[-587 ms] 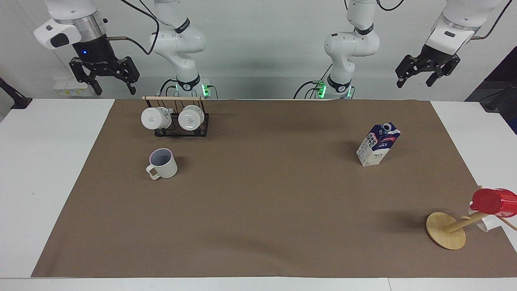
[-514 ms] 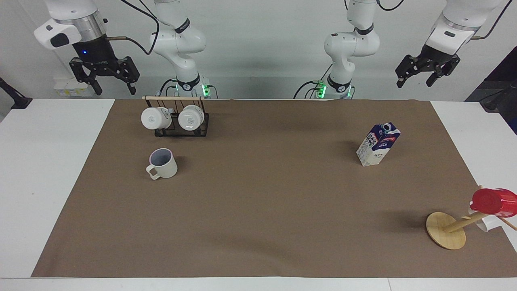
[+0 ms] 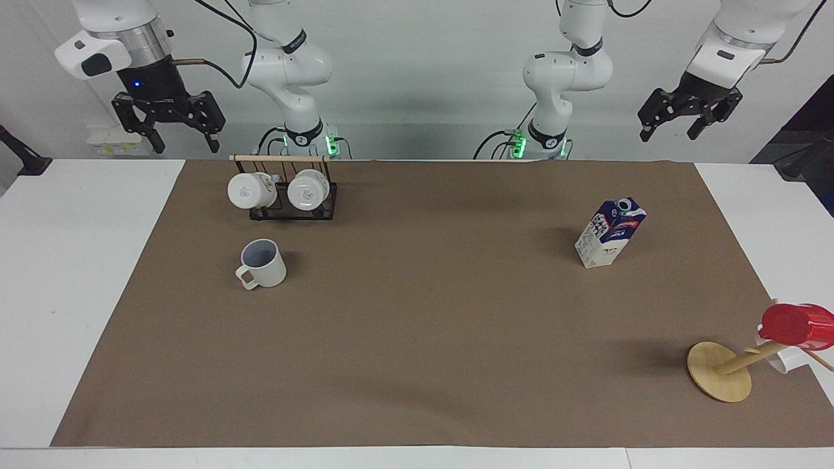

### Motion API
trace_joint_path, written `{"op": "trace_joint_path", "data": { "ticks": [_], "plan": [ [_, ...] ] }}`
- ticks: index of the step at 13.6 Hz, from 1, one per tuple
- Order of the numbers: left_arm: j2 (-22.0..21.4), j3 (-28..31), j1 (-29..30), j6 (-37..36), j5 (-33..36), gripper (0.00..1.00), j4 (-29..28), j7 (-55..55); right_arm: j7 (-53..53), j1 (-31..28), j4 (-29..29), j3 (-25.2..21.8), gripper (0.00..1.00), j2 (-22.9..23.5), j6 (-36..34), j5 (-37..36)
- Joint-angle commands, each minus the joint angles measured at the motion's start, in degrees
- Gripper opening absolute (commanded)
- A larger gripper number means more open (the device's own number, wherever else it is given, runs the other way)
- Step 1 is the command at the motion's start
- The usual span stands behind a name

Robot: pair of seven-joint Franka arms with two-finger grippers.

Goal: Place cup and milk on table

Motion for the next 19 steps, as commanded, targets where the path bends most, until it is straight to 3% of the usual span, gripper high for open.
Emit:
{"op": "trace_joint_path", "data": {
  "ticks": [1, 19],
  "plan": [
    [-0.1, 0.2, -0.1, -0.4, 0.7, 1.00, 0.4, 0.2, -1.1, -0.5, -0.8, 0.4, 1.00, -0.6, 0.6, 0.2],
    [-0.2, 0.4, -1.0, 0.2, 0.7, 1.00, 0.2, -0.2, -1.1, -0.6, -1.1, 0.3, 1.00, -0.8, 0.3, 0.2]
  ]
}}
